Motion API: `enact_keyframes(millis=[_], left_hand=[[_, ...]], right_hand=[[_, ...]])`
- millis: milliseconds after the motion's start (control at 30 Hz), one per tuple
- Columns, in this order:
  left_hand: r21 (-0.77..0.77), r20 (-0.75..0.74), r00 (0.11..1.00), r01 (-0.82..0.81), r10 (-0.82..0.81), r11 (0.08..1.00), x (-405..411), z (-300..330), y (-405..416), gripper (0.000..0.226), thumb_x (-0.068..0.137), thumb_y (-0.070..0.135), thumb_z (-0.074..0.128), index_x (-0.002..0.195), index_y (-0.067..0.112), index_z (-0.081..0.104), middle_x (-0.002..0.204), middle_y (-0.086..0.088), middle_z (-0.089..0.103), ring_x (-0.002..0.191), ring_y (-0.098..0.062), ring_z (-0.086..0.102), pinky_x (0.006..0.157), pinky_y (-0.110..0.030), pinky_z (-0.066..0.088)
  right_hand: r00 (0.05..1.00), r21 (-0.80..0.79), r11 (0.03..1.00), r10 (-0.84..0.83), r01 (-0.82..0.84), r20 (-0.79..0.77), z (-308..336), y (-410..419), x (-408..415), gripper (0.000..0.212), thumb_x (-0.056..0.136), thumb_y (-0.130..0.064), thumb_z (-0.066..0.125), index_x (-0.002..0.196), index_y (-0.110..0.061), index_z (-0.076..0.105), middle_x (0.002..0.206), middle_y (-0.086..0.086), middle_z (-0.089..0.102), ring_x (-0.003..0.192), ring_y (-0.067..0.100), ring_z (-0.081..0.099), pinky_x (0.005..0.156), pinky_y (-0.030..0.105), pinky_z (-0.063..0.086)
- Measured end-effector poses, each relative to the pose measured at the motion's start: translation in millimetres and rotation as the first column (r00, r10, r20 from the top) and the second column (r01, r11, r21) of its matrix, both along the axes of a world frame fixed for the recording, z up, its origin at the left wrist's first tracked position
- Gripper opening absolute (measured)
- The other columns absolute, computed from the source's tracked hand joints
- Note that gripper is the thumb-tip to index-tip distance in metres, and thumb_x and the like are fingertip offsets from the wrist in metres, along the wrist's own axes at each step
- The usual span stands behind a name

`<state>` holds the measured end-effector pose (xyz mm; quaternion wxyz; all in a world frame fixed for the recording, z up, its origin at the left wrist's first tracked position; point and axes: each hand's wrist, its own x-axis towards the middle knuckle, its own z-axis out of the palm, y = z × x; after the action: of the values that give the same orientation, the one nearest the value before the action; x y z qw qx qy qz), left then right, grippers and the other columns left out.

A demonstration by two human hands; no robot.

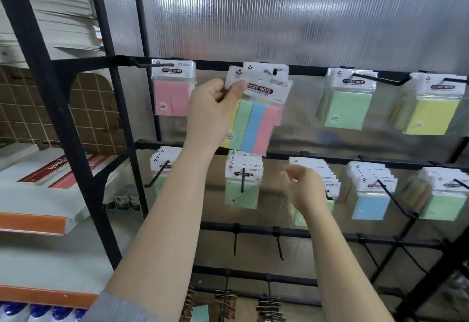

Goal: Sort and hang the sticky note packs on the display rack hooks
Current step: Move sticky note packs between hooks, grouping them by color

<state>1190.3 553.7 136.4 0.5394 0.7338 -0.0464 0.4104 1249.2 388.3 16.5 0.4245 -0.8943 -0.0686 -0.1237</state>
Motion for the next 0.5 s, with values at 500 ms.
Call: enact_keyframes(millis=[500], left_hand=[[-0.009,0.106,0.994,0.003,-0.002,1.000,20,11,-24,0.023,0.090,0.027,0.062,0.082,0.007,0.069,0.077,0.009,0.070,0.069,-0.006,0.064,0.058,-0.028,0.048]], right_hand=[[0.985,-0.170,0.974,0.134,-0.150,-0.106,-7,-7,-12,0.046,0.098,-0.027,0.049,0.142,-0.016,0.043,0.134,0.006,0.056,0.105,0.018,0.059,0.090,0.026,0.041]])
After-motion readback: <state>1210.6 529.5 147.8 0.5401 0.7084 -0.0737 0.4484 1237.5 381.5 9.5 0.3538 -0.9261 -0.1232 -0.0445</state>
